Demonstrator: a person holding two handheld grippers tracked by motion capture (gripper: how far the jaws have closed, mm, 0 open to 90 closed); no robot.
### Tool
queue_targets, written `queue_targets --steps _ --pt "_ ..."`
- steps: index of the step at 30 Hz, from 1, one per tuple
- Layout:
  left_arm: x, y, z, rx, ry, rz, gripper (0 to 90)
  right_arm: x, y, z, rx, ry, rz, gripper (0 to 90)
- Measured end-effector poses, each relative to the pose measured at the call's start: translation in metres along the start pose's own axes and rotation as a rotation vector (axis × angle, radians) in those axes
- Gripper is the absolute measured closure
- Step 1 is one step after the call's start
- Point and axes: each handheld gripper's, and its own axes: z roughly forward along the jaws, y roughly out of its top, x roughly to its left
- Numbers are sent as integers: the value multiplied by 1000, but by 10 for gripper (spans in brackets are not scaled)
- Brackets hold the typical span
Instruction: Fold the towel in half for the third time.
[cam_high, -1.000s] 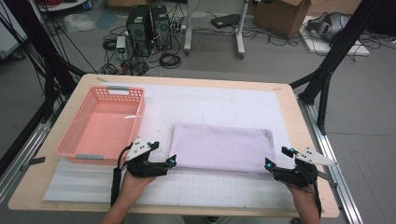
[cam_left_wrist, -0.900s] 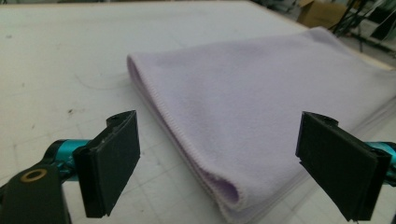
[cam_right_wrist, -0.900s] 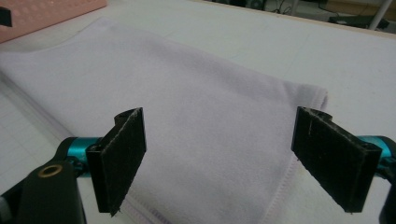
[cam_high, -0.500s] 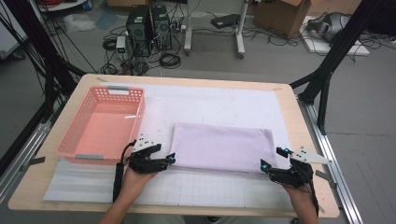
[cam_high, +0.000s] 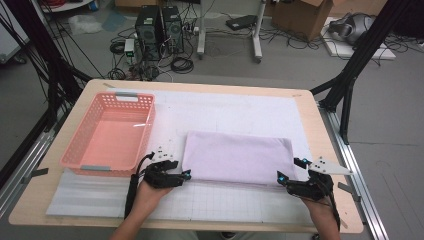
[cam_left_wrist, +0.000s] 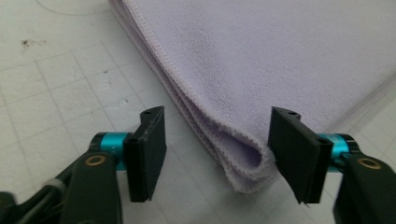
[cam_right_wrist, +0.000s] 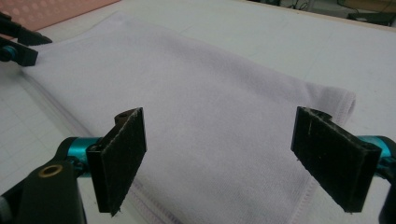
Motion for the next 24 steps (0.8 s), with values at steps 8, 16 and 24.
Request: queue_targets --steps 8,16,24 --pt "-1 0 0 11 -14 -7 623 2 9 6 -20 -3 -8 169" --pt "-5 -3 0 4 -38 -39 786 7 30 34 -4 27 -26 169" --pt "-5 -4 -2 1 -47 -74 809 14 68 84 67 100 -62 169"
